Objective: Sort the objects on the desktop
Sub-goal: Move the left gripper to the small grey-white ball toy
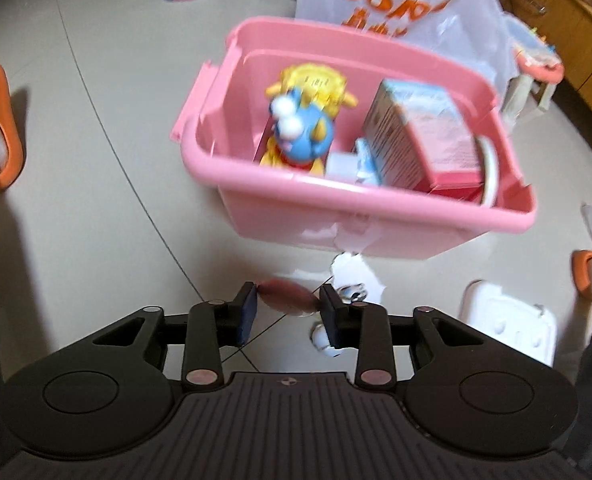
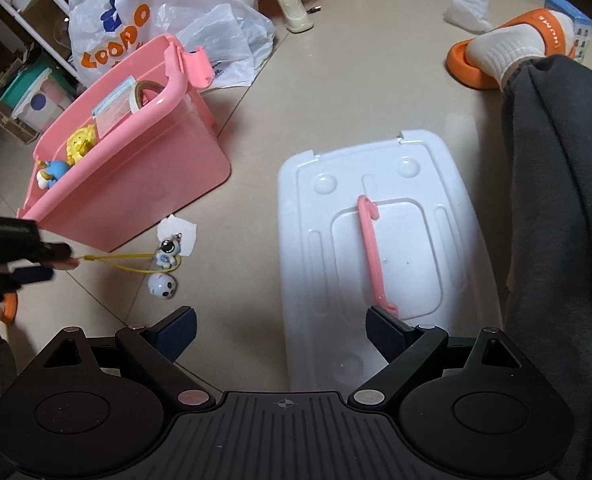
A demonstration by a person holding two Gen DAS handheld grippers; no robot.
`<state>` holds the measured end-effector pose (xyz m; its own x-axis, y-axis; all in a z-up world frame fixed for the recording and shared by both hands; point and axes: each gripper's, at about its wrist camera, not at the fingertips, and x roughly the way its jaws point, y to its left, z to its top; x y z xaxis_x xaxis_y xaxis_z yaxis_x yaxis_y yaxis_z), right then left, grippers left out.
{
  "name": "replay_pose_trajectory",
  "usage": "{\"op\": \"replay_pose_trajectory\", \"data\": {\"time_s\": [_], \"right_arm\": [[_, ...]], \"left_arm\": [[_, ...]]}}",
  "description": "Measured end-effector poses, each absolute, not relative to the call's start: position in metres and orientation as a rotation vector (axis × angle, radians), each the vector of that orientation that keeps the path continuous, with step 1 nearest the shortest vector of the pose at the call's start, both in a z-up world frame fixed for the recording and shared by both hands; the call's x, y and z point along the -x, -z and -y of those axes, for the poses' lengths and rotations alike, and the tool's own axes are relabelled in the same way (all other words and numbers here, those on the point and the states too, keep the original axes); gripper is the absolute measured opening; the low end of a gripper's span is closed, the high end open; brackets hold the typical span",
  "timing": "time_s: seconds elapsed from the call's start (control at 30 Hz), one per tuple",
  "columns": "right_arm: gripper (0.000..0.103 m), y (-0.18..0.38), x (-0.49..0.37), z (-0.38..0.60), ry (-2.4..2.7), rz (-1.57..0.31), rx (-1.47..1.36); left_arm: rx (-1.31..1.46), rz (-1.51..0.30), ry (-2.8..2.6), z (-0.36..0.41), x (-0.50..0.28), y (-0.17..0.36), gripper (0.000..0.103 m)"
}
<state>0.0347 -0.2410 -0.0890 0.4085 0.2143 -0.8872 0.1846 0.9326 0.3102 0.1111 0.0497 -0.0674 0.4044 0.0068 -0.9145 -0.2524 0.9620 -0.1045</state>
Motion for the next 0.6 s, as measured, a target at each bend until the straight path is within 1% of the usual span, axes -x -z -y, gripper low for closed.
{"op": "replay_pose_trajectory", "data": {"time_s": [0.03, 0.27, 0.43, 0.47, 0.5, 0.53, 0.57, 0.6], "right_arm": [[0.090, 0.089, -0.034, 0.241, -0.021, -1.156, -0.391], [0.090, 0.088, -0.032, 0.239, -0.033, -1.144, -0.387], [0.090, 0.085, -0.029, 0.240, -0.037, -1.135, -0.383], [0.090, 0.085, -0.028, 0.240, -0.037, -1.133, -0.386], [0.090, 0.084, -0.028, 0.241, -0.037, -1.133, -0.391], [0.090, 0.084, -0.027, 0.241, -0.039, -1.133, -0.392], [0.090, 0.085, -0.028, 0.241, -0.042, -1.135, -0.391], [0.090, 0.085, -0.028, 0.241, -0.044, -1.138, -0.387]], "left_arm": [[0.247, -1.141, -0.154, -0.050, -0.111, 0.063, 0.014], [0.248, -1.090, -0.130, -0.049, -0.107, 0.032, 0.014], [0.257, -1.099, -0.121, -0.048, -0.108, 0.029, 0.015], [0.275, -1.114, -0.113, -0.049, -0.108, 0.032, 0.022], [0.301, -1.130, -0.116, -0.051, -0.108, 0.038, 0.025], [0.327, -1.142, -0.127, -0.052, -0.108, 0.043, 0.035], [0.350, -1.156, -0.135, -0.053, -0.108, 0.049, 0.040], [0.370, -1.169, -0.138, -0.054, -0.108, 0.058, 0.048]]}}
